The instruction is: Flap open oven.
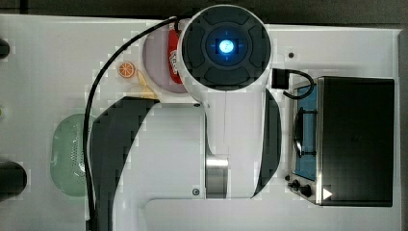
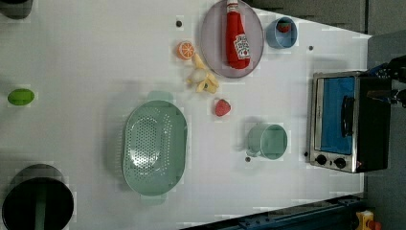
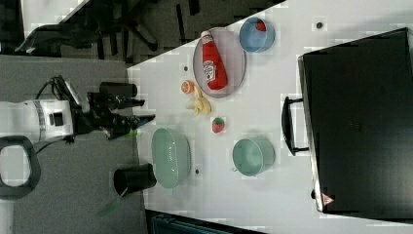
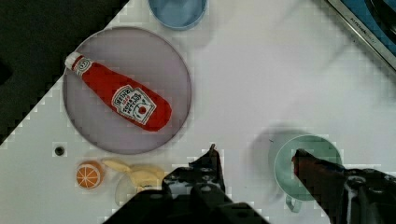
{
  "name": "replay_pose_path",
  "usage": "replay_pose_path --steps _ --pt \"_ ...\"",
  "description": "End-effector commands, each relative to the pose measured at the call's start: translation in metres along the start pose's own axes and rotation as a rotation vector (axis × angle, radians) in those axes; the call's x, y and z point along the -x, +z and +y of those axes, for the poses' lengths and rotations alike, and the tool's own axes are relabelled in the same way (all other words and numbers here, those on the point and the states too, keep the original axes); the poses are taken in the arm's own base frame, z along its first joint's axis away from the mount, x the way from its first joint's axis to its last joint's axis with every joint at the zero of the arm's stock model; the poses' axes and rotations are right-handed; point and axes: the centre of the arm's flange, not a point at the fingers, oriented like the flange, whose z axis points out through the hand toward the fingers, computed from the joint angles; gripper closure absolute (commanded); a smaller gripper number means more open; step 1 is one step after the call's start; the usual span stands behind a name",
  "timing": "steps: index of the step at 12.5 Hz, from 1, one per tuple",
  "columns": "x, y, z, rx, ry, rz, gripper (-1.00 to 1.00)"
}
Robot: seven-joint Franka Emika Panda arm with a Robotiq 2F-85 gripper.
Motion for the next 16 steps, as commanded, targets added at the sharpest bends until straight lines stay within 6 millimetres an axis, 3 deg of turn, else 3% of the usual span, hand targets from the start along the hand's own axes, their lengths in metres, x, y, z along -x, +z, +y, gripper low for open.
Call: replay_pose_path --steps 1,3,5,6,12,13,16 --pt "0.058 -0.069 0.123 0.02 -0.036 -0.064 -0.59" --pt "0.058 -0.069 0.123 0.02 -0.037 -0.063 -0.99" --pt "0.058 -0.069 0.123 0.02 -0.037 -0.063 -1.0" --pt "0.058 -0.069 0.123 0.02 -0.037 -0.063 -0.89" --pt "0.046 -0.063 0.133 0.021 -0.009 -0.076 0.55" --pt "0.039 -0.059 0.137 0.022 0.006 -0.083 0.65" --pt "0.015 -0.04 0.15 0.026 -0.079 -0.124 0.65"
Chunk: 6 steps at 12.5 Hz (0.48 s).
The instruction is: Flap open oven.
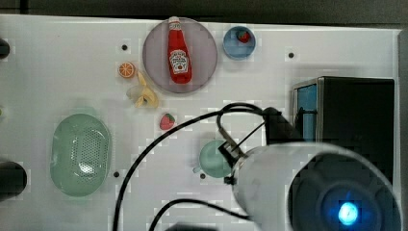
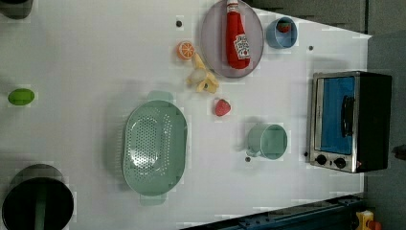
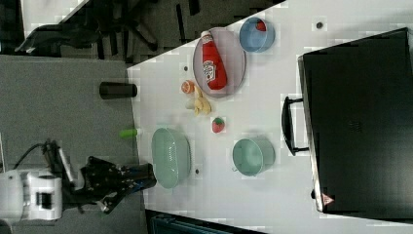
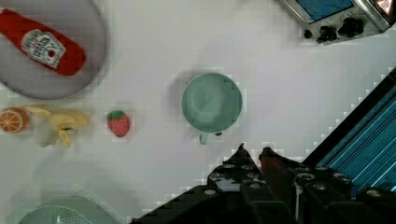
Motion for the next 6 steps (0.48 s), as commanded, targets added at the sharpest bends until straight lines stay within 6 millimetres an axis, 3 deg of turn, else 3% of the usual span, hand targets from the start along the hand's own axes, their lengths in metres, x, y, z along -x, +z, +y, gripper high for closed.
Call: replay_pose_path --steps 1,6 --pt "-0.034 0.018 0.023 -0.006 -0.171 -0.043 0.65" --pt "-0.107 0.065 0.053 -0.032 -0.514 -0.021 0.65"
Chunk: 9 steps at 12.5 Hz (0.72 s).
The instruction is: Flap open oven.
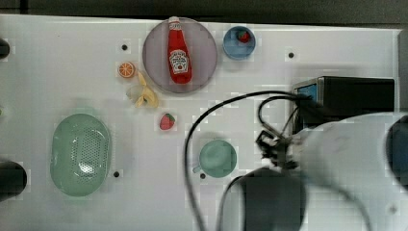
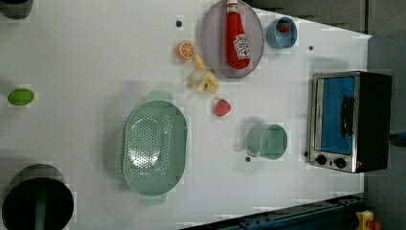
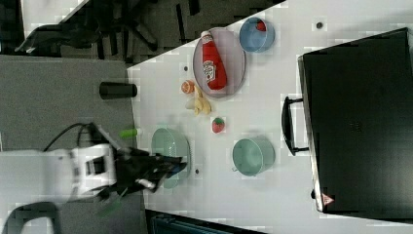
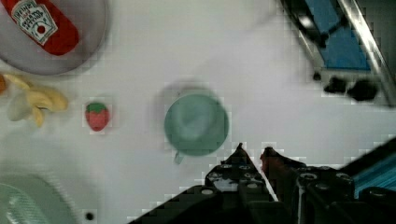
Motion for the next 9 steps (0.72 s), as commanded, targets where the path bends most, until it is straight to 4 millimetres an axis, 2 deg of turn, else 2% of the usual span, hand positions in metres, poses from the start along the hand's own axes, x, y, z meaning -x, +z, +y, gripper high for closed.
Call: replay_pose_path --steps 1,5,9 --pt "-0.034 0.026 0.038 0.015 -0.305 0.029 0.65" --pt "-0.081 0.07 0.072 0.065 -0.504 0.107 0.65" --pt "-0.107 0.128 0.092 0.11 -0.529 0.134 0.65"
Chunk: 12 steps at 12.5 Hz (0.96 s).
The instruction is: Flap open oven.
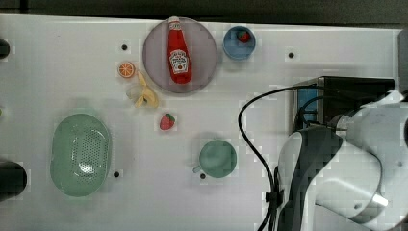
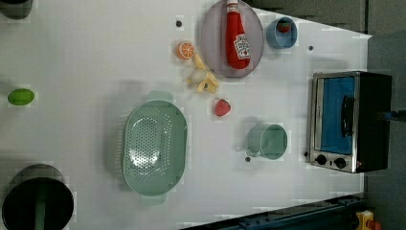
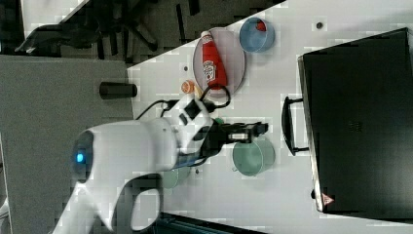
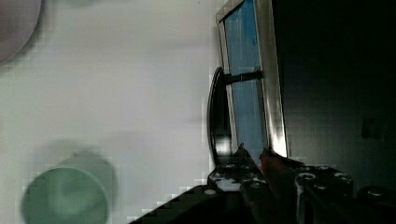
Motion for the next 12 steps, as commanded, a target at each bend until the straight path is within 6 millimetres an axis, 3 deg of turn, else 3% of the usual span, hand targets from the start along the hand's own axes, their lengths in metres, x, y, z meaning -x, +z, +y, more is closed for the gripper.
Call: replay_pose_path --steps 1,7,12 --pt "0.008 0.04 0.007 0.01 -0.092 -0.016 0.65" --pt "0.017 0.112 0.001 0.055 -0.101 0.016 0.65" --pt "0.009 0.134 -0.022 0.081 -0.153 0.011 0.65"
